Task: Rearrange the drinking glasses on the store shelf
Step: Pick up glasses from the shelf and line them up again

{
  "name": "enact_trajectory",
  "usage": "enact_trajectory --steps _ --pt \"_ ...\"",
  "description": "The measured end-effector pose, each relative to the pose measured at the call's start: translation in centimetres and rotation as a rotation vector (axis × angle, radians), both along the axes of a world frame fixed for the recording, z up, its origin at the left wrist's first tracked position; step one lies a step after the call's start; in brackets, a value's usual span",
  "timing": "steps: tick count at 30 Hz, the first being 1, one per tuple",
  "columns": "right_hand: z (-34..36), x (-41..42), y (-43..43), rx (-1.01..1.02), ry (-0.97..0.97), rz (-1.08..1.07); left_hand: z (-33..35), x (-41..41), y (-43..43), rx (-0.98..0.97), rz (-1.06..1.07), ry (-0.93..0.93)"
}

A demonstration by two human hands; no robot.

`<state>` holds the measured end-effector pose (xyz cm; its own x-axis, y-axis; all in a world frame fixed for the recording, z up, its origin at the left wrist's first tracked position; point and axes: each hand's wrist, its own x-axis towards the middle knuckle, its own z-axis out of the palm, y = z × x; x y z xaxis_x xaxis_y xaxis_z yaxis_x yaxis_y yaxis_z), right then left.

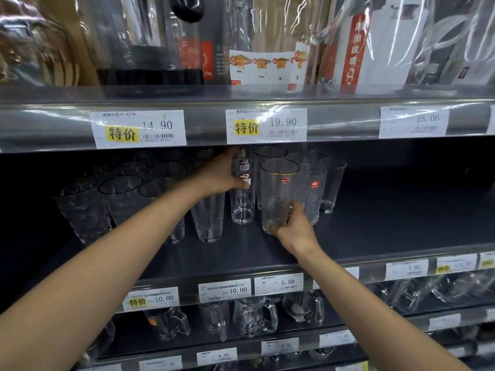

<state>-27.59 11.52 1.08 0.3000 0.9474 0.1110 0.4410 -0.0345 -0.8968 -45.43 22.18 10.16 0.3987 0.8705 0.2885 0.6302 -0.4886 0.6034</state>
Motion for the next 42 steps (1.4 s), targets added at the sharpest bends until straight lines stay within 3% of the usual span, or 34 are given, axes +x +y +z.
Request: enact_trajectory --steps 17,42 --pt "-0.3 0.2 0.0 0.025 0.032 0.006 -0.4 -0.1 1.0 0.068 0.017 0.031" --pt "-0.4 0.4 0.3 0.02 0.051 0.013 -0.6 0.1 1.5 0.009 0.058 0.017"
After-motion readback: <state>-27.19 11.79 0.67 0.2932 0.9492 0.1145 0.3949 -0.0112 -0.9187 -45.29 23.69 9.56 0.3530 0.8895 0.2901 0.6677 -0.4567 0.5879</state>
